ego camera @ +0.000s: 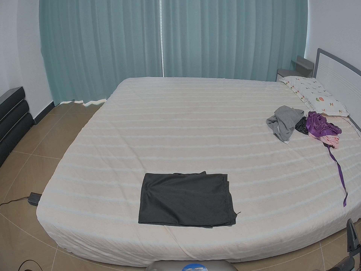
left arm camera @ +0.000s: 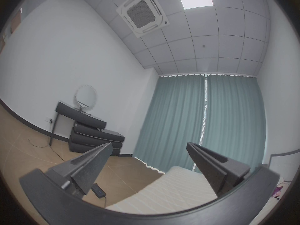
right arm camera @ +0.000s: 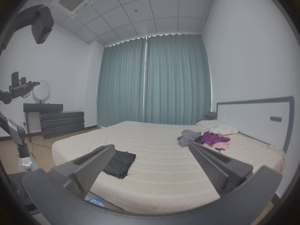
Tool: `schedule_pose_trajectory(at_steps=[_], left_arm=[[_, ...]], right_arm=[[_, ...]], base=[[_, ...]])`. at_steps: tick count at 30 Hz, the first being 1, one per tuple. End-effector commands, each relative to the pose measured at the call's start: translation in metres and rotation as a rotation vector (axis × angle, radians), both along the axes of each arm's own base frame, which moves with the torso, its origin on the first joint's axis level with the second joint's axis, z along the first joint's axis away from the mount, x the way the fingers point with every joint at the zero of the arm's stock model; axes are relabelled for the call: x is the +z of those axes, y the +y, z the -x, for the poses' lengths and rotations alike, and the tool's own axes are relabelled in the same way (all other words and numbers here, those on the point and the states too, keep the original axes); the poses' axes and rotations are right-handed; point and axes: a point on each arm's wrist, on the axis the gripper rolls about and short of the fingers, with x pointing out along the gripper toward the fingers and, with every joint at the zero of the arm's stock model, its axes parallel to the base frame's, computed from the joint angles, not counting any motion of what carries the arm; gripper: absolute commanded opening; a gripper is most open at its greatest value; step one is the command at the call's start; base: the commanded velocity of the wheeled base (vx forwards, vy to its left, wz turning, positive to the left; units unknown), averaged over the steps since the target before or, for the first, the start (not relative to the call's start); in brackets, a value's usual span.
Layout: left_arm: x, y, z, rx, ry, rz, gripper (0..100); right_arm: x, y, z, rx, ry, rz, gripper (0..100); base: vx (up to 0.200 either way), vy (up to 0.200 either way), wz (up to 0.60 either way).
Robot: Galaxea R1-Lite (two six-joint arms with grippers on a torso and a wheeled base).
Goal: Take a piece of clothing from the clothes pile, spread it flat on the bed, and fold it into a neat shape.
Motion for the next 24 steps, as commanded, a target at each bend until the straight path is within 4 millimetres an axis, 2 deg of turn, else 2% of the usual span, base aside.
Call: schedule_pose_trajectory(at_steps=[1,3,4,6,9,11,14,16,18,20,24], left_arm=[[-0.016,-0.003,0.006,-0.024,-0.011,-0.040,100],[-0.020,-0.003,0.004,-0.046,0.004,-0.052,100],[-0.030,-0.004,-0.003,-0.087,0.037,-0.080,100],[-0.036,-0.004,-0.006,-0.111,0.046,-0.096,100],[-0.061,-0.006,-0.018,-0.210,0.085,-0.214,100],[-0.062,-0.007,-0.019,-0.253,0.102,-0.256,100],[-0.067,-0.007,-0.012,-0.333,0.068,-0.320,100],[-0.072,-0.007,-0.012,-0.362,0.108,-0.362,100],[-0.089,-0.008,-0.020,-0.417,0.293,-0.372,100],[-0.094,-0.008,-0.021,-0.427,0.339,-0.356,100],[-0.116,-0.008,-0.025,-0.477,0.544,-0.287,100]], right_arm=[[-0.005,0.000,0.002,-0.004,-0.061,0.031,100],[-0.008,0.001,0.000,-0.003,-0.071,0.033,100],[-0.021,0.001,-0.006,0.004,-0.062,0.039,100],[-0.022,0.001,-0.006,0.006,-0.048,0.031,100],[-0.026,0.001,-0.007,0.006,-0.010,0.023,100],[-0.032,0.001,-0.007,0.005,0.049,0.011,100],[-0.031,0.001,-0.007,0.007,0.045,0.002,100],[-0.031,0.001,-0.007,0.010,0.048,-0.007,100],[-0.032,0.001,-0.007,0.012,0.052,-0.042,100],[-0.031,0.001,-0.007,0.013,0.056,-0.056,100],[-0.031,0.001,-0.007,0.015,0.058,-0.062,100]], base=[[0.000,0.000,0.00],[0.000,0.000,0.00],[0.000,0.000,0.00],[0.000,0.000,0.00],[0.000,0.000,0.00],[0.000,0.000,0.00],[0.000,0.000,0.00],[0.000,0.000,0.00],[0.000,0.000,0.00],[0.000,0.000,0.00],[0.000,0.000,0.00]])
